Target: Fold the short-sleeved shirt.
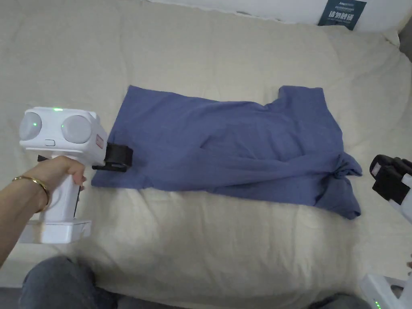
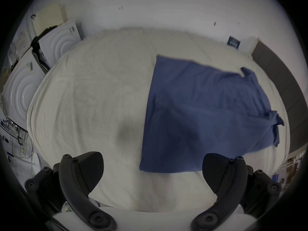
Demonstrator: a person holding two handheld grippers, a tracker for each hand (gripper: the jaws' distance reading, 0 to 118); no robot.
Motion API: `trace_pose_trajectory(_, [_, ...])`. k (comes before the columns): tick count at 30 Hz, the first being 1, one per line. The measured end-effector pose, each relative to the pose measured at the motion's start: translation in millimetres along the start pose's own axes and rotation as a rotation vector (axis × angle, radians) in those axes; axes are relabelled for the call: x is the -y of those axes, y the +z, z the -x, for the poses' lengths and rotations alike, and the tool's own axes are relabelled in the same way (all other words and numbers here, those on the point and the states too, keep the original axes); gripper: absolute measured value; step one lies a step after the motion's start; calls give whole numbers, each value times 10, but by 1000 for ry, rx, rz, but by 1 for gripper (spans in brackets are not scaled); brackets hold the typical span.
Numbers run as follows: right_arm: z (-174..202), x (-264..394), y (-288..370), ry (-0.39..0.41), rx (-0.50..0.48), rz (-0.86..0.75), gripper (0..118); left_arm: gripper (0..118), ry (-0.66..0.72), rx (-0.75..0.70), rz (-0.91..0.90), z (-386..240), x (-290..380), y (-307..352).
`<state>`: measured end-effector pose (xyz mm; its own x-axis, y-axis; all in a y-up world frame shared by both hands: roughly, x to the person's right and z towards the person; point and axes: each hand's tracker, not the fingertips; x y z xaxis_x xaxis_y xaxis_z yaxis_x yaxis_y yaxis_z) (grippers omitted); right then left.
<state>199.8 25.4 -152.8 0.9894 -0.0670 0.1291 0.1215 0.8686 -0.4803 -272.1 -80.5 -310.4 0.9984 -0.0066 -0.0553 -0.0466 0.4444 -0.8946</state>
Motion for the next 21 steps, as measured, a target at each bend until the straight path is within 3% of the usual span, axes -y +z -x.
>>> trace_pose_trajectory(2, [-13,33,-50,6,5,20,1,118,19,-14,17,12,28,-162])
trace_pose_trajectory(4, [-15,83,-104,14,30,37,1,108,33,-3,29,10,39,-276])
trace_pose_trajectory(5, [-20,101,-127,17,42,43,1,95,33,9,33,3,41,-308])
trace_pose_trajectory(7, [-44,131,-186,9,48,62,1,48,19,-14,42,-51,30,-377])
trace_pose_trajectory(10, [-81,156,-261,-7,46,90,1,37,-31,-24,49,-126,23,-386])
trace_pose_trajectory(11, [-88,161,-282,-8,48,94,1,25,-67,-13,44,-146,20,-372])
trace_pose_trajectory(12, [-102,161,-311,-9,49,100,1,5,-87,5,34,-156,12,-347])
trace_pose_trajectory(18, [-257,23,-589,-35,33,190,3,4,-10,36,31,-53,-94,-180])
trace_pose_trajectory(21, [-394,-97,-815,-44,53,277,22,4,80,120,-35,72,-115,-5])
